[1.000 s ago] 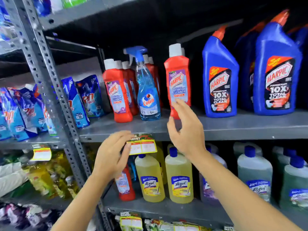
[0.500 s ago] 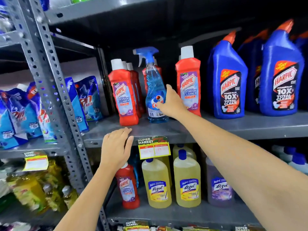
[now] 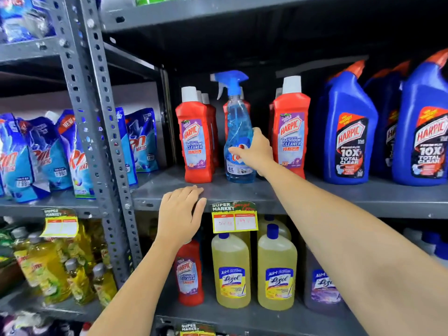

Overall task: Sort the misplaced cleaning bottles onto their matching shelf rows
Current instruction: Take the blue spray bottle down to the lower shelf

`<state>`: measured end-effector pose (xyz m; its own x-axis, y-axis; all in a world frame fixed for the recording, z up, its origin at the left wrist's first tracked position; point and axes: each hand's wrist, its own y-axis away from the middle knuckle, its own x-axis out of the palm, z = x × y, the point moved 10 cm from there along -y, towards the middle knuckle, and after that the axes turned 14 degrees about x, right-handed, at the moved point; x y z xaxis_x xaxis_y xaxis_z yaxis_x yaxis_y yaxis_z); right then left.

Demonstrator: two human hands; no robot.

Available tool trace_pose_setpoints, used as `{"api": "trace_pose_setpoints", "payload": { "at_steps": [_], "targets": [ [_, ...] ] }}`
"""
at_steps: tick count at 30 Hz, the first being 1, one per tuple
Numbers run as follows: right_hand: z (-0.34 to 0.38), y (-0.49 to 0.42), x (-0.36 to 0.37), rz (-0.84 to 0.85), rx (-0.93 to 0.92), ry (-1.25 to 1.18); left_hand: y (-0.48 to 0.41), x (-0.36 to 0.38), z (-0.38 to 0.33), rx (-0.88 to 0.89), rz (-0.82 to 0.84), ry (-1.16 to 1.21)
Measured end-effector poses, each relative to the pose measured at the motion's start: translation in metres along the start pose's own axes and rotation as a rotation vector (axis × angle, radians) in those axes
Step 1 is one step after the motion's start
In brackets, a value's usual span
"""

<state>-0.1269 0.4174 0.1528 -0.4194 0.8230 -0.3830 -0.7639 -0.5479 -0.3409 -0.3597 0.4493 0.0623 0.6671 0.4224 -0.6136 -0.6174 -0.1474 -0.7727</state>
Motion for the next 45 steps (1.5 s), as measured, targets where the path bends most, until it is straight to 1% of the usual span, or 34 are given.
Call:
{"api": "trace_pose_setpoints", "payload": {
  "at_steps": [5,7,10,12,15,17,20,21,23,25,28,31,35,37,42,45],
  "targets": [
    [0.011,0.019,-0.003,-0.056,-0.085,0.042,0.001,0.001,0.000,0.003,-0.014,-0.017],
    [0.016,0.029,-0.008,-0.044,-0.105,-0.015,0.002,0.001,-0.001,0.013,-0.032,-0.026],
    [0.028,0.053,-0.018,0.079,-0.149,-0.274,0.004,0.003,-0.003,0.015,-0.064,-0.017],
    [0.040,0.074,-0.027,0.136,-0.219,-0.382,0.005,0.006,-0.002,-0.001,-0.076,0.000],
    [0.050,0.111,-0.035,0.199,-0.297,-0.423,0.018,0.009,-0.002,0.028,-0.132,0.065],
    [0.042,0.133,-0.031,0.265,-0.297,-0.432,0.039,0.010,0.001,0.047,-0.183,0.131],
    [0.010,0.162,-0.020,0.350,-0.266,-0.445,0.085,0.016,0.006,-0.011,-0.226,0.185],
    [-0.005,0.170,-0.015,0.365,-0.250,-0.441,0.103,0.023,0.006,-0.025,-0.203,0.192],
    [-0.041,0.189,-0.004,0.375,-0.199,-0.439,0.141,0.047,0.003,-0.064,-0.097,0.249],
    [-0.083,0.208,0.007,0.356,-0.146,-0.424,0.182,0.079,-0.003,-0.105,0.055,0.331],
    [-0.150,0.227,0.028,0.319,-0.032,-0.371,0.243,0.124,-0.017,-0.108,0.294,0.362],
    [-0.213,0.232,0.054,0.322,0.114,-0.306,0.285,0.165,-0.032,-0.072,0.538,0.379],
    [-0.267,0.224,0.082,0.300,0.207,-0.200,0.305,0.205,-0.048,0.019,0.734,0.355],
    [-0.289,0.221,0.096,0.303,0.249,-0.172,0.311,0.216,-0.052,0.053,0.780,0.349],
    [-0.330,0.221,0.110,0.284,0.322,-0.172,0.319,0.225,-0.050,0.049,0.740,0.340],
    [-0.337,0.213,0.114,0.304,0.328,-0.162,0.321,0.227,-0.051,0.057,0.719,0.326]
  ]
}}
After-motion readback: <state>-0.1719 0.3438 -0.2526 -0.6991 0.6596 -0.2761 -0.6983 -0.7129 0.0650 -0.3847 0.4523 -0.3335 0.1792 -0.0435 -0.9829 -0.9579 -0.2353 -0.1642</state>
